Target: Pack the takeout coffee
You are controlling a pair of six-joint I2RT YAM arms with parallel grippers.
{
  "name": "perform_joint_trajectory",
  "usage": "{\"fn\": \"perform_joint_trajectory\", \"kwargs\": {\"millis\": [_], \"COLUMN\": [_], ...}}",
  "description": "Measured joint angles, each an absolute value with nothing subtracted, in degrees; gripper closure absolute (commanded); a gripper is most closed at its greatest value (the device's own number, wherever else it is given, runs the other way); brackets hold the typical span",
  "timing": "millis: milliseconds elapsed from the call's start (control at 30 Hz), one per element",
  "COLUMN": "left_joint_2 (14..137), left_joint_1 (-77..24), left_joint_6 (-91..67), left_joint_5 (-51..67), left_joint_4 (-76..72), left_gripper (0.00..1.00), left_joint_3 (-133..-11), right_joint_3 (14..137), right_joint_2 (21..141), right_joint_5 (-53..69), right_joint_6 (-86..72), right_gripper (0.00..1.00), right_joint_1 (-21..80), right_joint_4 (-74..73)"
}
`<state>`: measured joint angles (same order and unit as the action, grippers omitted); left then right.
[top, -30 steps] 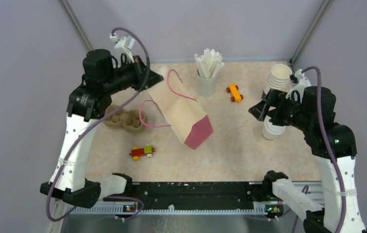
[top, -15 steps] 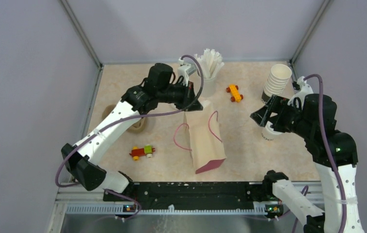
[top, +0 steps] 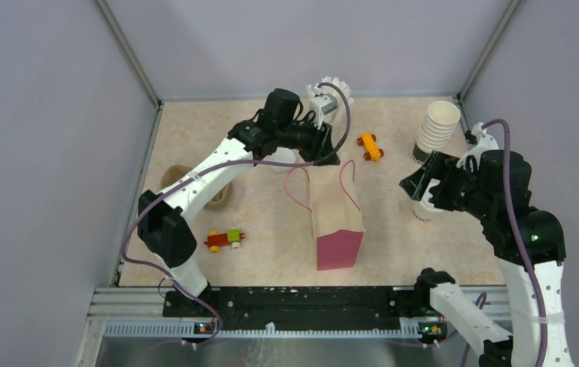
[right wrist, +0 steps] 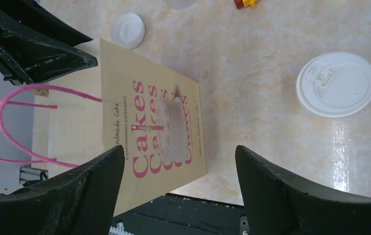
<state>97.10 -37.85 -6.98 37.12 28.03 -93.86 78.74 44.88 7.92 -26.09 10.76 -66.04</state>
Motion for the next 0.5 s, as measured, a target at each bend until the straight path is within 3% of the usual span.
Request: {"fn": "perform_joint_trajectory", "kwargs": {"millis": [67,167,267,500], "left_joint_2": [98.1,98.9,99.3,97.3], "left_joint_1": [-37.8,-37.8,-37.8,-36.8], "left_joint_6": [-6.3,-5.6,-6.1,-9.9], "left_joint_5": [37.0,35.7,31.9,22.2], "left_joint_4": [28.0,28.4,28.6,29.0], "left_gripper": [0.4,0.29,0.03,0.01], "left_joint_3": [-95.4,-98.7,-104.4,-109.6], "right_joint_3": [78.7,78.8,78.8,78.8], "right_joint_2": [45.2,46.0,46.9,48.1], "right_joint_5": [7.6,7.3,7.2,7.4], "right_joint_6": [-26.1,-26.1,-26.0,-25.5], "right_gripper": [0.18,0.18,0.18,0.1], "right_joint_1": [10.8,10.8,10.8,10.8], "right_joint_4": [-66.0,-66.0,-65.9,-65.7]}}
